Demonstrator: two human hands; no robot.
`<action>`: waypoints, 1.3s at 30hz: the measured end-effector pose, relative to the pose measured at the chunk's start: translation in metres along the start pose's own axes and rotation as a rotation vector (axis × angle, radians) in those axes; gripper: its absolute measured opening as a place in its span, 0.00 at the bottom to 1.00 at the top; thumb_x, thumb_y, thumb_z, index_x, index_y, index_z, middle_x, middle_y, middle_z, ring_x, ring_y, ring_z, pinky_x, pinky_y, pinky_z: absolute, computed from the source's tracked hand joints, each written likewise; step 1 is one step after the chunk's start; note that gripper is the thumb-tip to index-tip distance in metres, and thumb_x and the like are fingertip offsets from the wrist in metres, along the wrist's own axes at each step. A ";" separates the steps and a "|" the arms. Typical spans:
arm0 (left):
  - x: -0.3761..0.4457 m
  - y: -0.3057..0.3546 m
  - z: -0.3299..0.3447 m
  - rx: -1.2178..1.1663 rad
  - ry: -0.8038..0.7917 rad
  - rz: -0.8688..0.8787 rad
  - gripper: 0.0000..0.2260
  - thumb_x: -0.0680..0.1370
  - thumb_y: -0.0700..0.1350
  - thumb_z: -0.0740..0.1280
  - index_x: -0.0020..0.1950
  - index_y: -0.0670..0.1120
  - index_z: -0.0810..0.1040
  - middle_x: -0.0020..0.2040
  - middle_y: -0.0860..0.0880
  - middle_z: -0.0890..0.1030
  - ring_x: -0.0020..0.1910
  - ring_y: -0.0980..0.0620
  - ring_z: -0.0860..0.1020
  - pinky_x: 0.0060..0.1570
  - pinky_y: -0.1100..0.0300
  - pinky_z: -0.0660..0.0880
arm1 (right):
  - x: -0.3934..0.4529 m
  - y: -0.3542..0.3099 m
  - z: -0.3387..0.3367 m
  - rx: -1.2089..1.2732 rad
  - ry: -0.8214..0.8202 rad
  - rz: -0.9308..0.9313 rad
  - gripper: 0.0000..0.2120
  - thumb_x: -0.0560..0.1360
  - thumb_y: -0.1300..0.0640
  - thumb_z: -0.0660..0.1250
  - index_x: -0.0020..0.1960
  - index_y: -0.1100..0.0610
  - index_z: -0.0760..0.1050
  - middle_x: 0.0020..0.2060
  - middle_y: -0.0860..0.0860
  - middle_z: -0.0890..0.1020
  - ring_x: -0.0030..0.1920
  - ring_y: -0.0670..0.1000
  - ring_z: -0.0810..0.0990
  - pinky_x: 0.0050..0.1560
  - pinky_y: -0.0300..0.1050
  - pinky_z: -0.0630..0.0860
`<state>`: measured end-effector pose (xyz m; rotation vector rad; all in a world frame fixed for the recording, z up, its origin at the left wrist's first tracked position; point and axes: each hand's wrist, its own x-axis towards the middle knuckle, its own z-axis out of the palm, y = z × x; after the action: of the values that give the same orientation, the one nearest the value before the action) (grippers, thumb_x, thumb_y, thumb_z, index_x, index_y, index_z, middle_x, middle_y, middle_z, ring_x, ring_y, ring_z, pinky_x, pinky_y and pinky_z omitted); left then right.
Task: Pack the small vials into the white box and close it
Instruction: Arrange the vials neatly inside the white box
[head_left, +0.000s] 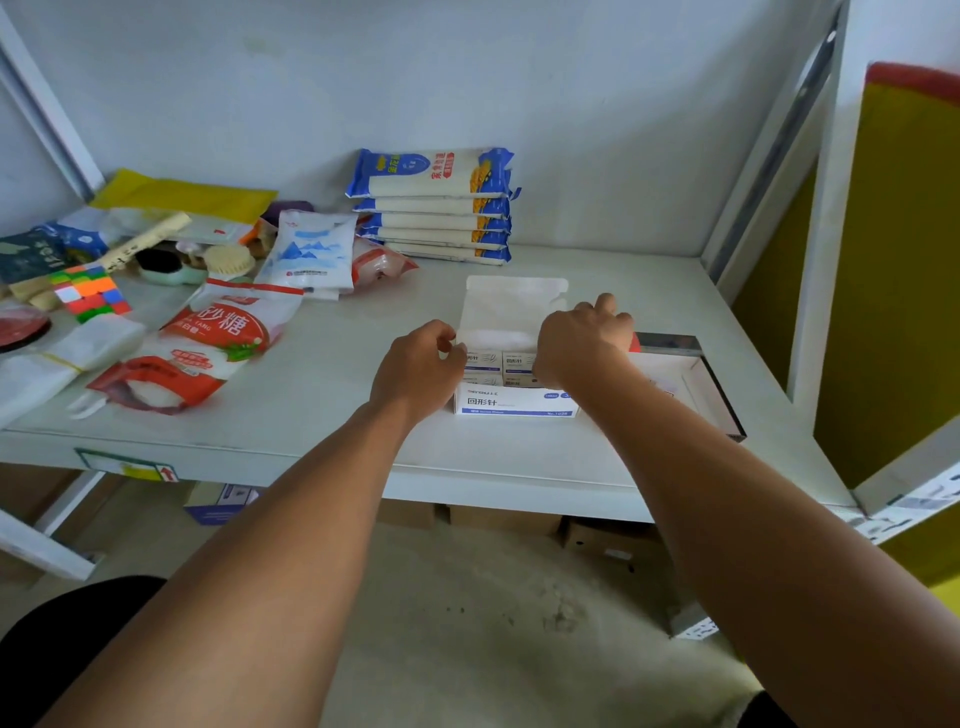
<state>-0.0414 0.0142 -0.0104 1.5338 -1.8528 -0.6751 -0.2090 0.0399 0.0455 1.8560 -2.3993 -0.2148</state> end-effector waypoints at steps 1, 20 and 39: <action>0.000 0.000 0.000 0.006 -0.010 0.003 0.08 0.80 0.50 0.60 0.54 0.49 0.74 0.53 0.52 0.81 0.45 0.48 0.82 0.32 0.65 0.74 | 0.000 -0.001 0.001 0.000 -0.009 0.011 0.14 0.72 0.49 0.67 0.56 0.52 0.75 0.54 0.54 0.76 0.60 0.57 0.67 0.46 0.47 0.63; 0.001 -0.002 0.001 0.039 0.013 0.014 0.10 0.79 0.53 0.58 0.50 0.49 0.75 0.53 0.50 0.83 0.46 0.47 0.82 0.36 0.59 0.77 | 0.006 0.041 -0.028 1.250 -0.419 -0.060 0.08 0.81 0.60 0.63 0.57 0.62 0.77 0.50 0.59 0.83 0.45 0.58 0.85 0.45 0.50 0.84; 0.008 -0.009 0.007 0.110 0.043 0.063 0.13 0.80 0.53 0.56 0.48 0.47 0.76 0.47 0.51 0.83 0.41 0.50 0.81 0.31 0.62 0.72 | 0.013 0.020 -0.018 0.719 -0.376 -0.068 0.06 0.70 0.62 0.73 0.42 0.64 0.77 0.33 0.59 0.84 0.28 0.53 0.81 0.34 0.41 0.78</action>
<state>-0.0421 0.0048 -0.0203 1.5401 -1.9249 -0.5143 -0.2288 0.0312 0.0669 2.3507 -2.9340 0.3882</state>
